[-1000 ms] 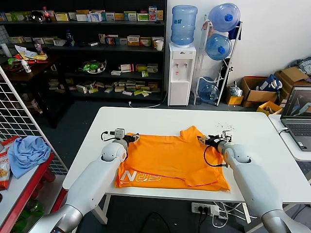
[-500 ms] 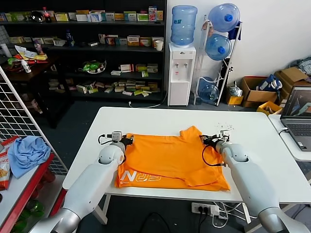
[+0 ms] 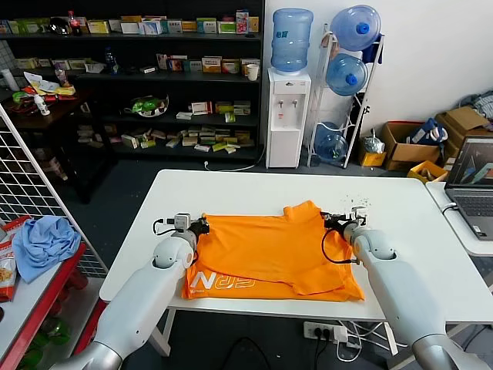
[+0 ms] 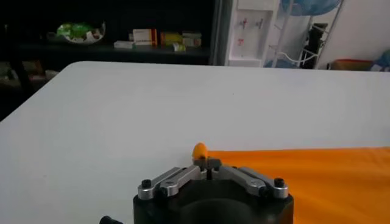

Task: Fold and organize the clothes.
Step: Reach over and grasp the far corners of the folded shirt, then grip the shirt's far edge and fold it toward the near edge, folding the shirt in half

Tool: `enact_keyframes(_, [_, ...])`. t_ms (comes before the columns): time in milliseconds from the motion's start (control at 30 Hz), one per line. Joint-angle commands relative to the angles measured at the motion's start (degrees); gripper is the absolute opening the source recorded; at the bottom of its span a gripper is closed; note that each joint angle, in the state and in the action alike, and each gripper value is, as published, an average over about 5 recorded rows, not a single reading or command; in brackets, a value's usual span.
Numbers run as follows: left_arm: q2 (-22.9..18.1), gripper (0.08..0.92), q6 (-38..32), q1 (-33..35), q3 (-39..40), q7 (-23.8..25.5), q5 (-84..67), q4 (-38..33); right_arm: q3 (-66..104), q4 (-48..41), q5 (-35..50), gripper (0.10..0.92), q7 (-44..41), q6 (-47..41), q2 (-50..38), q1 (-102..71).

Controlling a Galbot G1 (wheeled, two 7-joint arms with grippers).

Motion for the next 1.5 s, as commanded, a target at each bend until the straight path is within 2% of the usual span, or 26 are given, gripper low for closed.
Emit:
enact_keyframes(33, [2.4,0.094,-0.4,3.5,-0.7,0.3,0.1,-7.8,0.5,10.9,1.0,0.124,2.3,1.6,-2.5,-5.2])
enact_keyframes(333, [8.6,0.094,1.4,11.2,-1.8,-0.9,-3.4,-20.8,4.5,32.9,1.7,0.124,8.7,-2.5,-10.2,-23.1])
enact_keyframes(533, [13.3,0.094,2.6,18.5,-3.4,-1.0,-5.4,-29.2,8.9,43.9,2.6,0.124,12.1,-6.2,-14.2,-34.7])
enact_keyframes(767, [16.6,0.094,3.5,26.0,-5.4,-1.3,-7.4,-38.2,13.1,53.2,2.2,0.124,15.2,-9.6,-16.0,-45.5])
enact_keyframes(967, [17.2,0.094,3.7,29.9,-6.5,-0.3,-7.1,-39.3,14.5,56.3,0.0,0.124,15.6,-11.0,-15.7,-50.7])
enact_keyframes(1233, [15.5,0.112,3.6,30.5,-7.1,0.5,-2.5,-38.2,13.9,55.3,-2.4,0.131,16.8,-13.1,-13.9,-51.8])
enact_keyframes(1333, [15.3,0.177,2.7,30.3,-7.8,0.2,-1.8,-38.4,13.9,55.3,-3.1,0.183,17.3,-13.1,-13.9,-51.8])
enact_keyframes(1500, [15.1,0.316,1.8,30.1,-8.8,-0.1,-1.2,-38.2,14.1,55.7,-3.4,0.328,17.5,-11.8,-14.2,-51.7])
